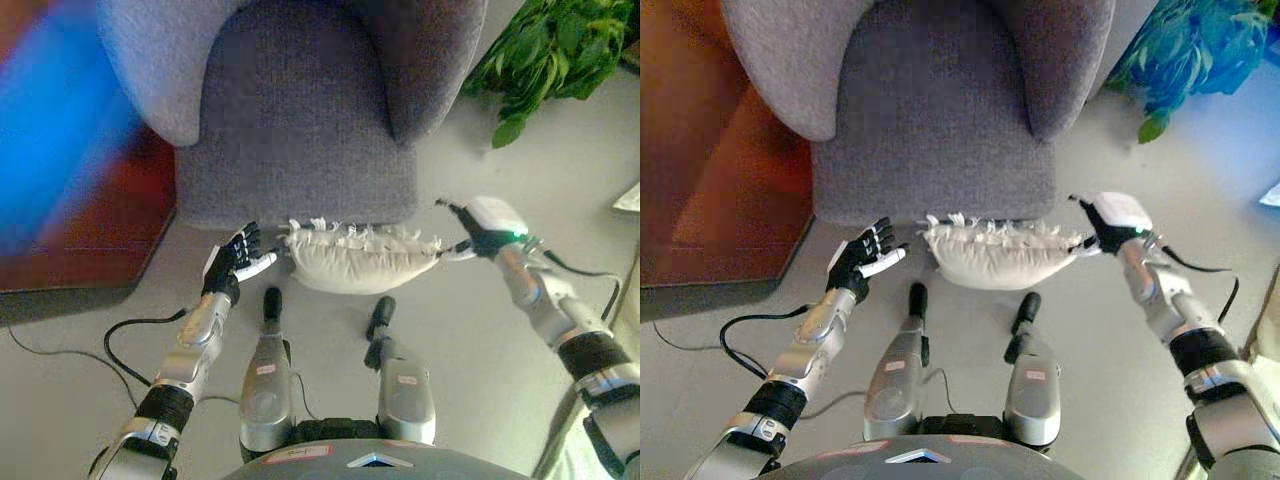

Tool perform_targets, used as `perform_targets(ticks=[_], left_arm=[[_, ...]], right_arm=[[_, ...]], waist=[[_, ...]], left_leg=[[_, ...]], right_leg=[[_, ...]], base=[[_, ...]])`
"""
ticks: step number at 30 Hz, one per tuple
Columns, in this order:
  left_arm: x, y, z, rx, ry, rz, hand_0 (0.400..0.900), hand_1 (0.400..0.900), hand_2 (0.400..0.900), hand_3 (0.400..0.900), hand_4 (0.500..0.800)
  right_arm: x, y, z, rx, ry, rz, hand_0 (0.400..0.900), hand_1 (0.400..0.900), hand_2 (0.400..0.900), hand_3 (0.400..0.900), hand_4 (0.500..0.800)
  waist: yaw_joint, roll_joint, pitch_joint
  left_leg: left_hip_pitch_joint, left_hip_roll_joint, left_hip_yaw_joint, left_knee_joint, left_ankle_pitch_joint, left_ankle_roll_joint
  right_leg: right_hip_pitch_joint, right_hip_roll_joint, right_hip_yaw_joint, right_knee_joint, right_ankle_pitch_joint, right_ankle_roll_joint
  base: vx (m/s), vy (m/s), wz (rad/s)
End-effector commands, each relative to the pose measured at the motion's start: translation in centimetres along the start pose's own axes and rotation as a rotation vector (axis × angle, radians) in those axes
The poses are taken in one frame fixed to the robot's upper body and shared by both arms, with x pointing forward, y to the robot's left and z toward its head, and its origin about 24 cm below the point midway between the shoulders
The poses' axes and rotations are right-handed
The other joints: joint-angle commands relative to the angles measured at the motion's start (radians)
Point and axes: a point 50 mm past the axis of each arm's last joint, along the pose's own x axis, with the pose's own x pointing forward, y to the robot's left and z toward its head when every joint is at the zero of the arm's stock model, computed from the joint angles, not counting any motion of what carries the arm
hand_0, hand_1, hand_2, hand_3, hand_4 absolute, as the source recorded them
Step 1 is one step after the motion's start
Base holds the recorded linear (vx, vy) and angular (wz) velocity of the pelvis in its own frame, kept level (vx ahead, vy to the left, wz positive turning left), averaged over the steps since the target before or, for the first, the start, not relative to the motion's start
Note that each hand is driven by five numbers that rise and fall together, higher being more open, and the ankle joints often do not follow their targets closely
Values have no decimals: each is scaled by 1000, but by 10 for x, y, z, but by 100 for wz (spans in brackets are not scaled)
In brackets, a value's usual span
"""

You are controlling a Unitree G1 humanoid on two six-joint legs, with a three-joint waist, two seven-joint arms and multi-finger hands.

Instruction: Pick up the pillow and put it on the sofa.

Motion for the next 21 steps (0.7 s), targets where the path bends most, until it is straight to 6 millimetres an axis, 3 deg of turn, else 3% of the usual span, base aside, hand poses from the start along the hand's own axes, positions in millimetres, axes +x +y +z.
perform_targets(ticks=[1,9,21], left_arm=[[10,10,55,-31,-261,49,900,900,900,900,800],[23,1,83,-60,-360,66,900,900,900,900,800],[27,-1,107,-101,-450,95,900,900,900,900,800]], right_arm=[[11,-31,17,-56,-88,-167,900,900,900,900,800],[20,-46,21,-47,-84,-227,900,900,900,900,800],[31,-55,22,-15,-63,-273,900,900,900,900,800]], waist=[[2,-36,-1],[-17,-19,52],[-31,-2,53]], left_leg=[[-15,-23,-21,143,-160,9],[-246,-43,-7,340,-220,11],[-494,-51,-13,516,-278,17]], right_leg=[[-101,-86,100,81,26,92],[-316,-95,155,285,-41,87],[-553,-107,200,458,-105,78]], base=[[-96,-29,3],[-68,-7,-1],[-9,0,-2]])
